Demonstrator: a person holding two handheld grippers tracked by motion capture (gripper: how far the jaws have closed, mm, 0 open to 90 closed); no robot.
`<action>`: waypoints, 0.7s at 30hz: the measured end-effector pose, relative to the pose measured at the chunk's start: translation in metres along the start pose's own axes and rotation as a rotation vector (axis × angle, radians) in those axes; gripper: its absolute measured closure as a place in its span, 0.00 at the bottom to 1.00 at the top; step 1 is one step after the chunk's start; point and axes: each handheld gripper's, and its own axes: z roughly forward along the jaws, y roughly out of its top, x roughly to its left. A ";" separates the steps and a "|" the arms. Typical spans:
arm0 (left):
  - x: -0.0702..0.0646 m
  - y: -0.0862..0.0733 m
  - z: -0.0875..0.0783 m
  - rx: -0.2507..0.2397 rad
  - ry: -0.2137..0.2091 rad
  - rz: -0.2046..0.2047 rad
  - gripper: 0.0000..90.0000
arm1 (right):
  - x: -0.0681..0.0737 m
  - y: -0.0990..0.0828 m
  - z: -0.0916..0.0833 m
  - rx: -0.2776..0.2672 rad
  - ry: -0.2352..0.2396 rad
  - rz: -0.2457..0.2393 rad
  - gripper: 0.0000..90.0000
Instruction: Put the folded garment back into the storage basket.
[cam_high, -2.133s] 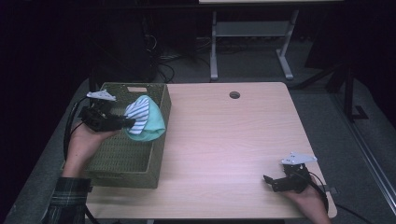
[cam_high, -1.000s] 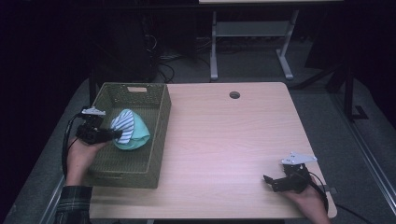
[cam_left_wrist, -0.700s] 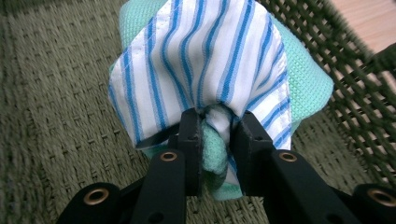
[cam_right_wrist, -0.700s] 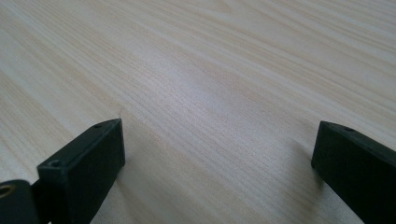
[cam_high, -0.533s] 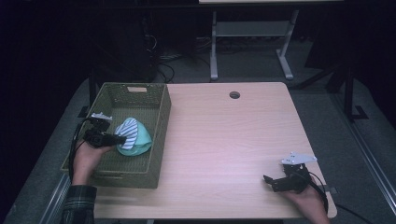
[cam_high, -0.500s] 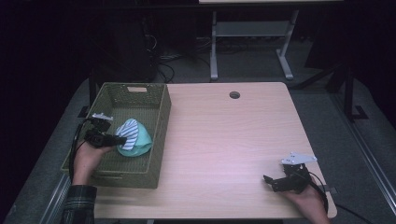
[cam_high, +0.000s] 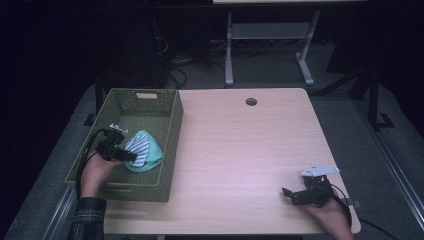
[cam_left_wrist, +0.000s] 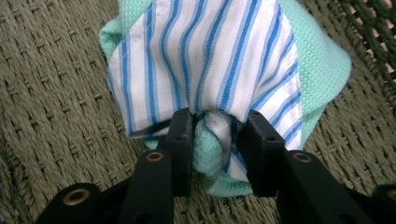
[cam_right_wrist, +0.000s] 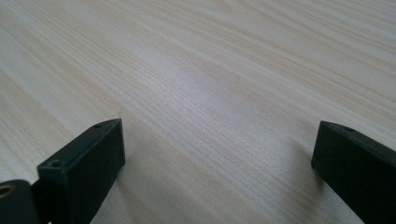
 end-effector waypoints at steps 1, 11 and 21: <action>0.000 0.000 0.001 0.007 0.004 0.003 0.68 | 0.000 0.000 0.000 0.000 0.000 0.001 0.02; -0.001 0.001 0.003 0.024 0.035 0.022 0.49 | 0.000 0.000 0.000 0.000 0.000 0.000 0.02; 0.001 0.001 0.001 0.000 0.059 0.017 0.17 | 0.000 0.000 0.000 0.000 0.000 0.000 0.02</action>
